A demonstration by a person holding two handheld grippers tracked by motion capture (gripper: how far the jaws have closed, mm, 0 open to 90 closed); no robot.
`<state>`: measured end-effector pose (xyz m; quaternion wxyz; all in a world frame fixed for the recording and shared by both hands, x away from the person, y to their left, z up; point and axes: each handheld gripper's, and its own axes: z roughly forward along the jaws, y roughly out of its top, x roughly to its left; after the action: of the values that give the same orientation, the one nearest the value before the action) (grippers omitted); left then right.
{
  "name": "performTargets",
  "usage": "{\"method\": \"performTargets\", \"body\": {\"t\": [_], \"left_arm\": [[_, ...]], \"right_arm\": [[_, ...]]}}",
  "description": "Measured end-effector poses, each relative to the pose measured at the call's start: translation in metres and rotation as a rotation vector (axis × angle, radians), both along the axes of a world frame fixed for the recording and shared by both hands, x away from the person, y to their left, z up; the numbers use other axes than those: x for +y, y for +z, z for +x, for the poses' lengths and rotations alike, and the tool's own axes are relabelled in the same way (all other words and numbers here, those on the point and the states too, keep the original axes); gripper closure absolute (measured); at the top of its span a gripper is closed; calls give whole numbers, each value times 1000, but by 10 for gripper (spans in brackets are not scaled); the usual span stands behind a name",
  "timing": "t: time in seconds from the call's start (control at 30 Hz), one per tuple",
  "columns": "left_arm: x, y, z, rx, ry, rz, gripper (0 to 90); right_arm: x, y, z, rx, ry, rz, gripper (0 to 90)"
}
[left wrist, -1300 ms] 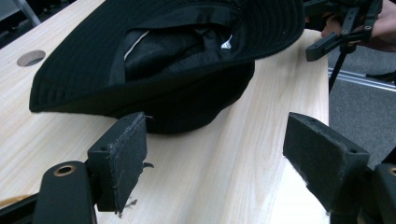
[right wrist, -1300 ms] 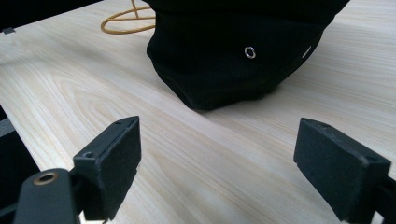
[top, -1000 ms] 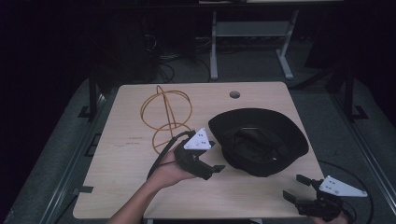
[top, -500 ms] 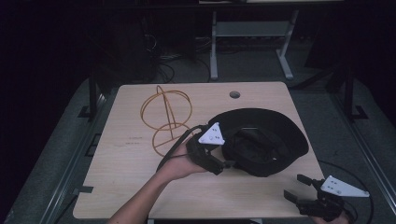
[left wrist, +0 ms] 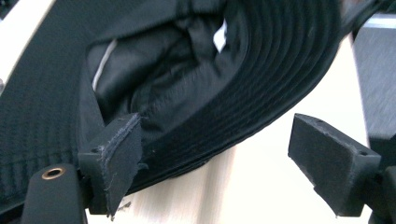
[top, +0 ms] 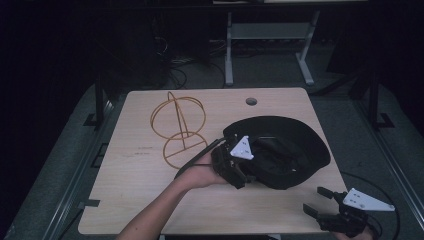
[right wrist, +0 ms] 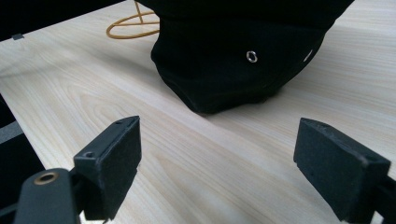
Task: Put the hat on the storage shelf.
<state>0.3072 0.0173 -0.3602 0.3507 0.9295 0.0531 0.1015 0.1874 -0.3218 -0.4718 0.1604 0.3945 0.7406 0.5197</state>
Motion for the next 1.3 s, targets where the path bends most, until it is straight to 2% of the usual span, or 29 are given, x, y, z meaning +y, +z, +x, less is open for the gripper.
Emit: {"method": "performTargets", "body": {"t": [0.03, 0.1, 0.23, 0.5, 0.63, 0.8, 1.0, 1.07, 1.2, 1.3], "left_arm": [[-3, -3, 0, -13, -2, 28, 179], [-5, -6, 0, -19, -15, 48, 229], [-7, -11, 0, -38, -31, 36, 412], [-2, -18, -3, -42, -33, -26, 604], [1, -18, -6, -46, -52, -49, 682], [5, -19, -10, -34, -56, -122, 777], [5, -20, -19, -45, -68, -180, 852], [5, -20, -23, -52, -76, -186, 855], [10, -21, -26, -31, -79, -234, 857], [13, -22, -28, -18, -72, -257, 857]], "right_arm": [[0, 0, 0, 1, 1, -1, 147], [1, 0, 0, -1, 2, -2, 147], [0, 0, 0, -1, -1, 1, 147], [2, -1, 2, -1, -4, -4, 147], [4, -1, 4, -1, -10, -3, 146], [11, 1, 7, 5, -23, 5, 147], [18, 1, 11, 10, -54, 11, 148], [20, 2, 13, 2, -73, 15, 148], [25, 3, 20, 7, -79, 42, 148], [32, 3, 25, 7, -73, 30, 148]]}}
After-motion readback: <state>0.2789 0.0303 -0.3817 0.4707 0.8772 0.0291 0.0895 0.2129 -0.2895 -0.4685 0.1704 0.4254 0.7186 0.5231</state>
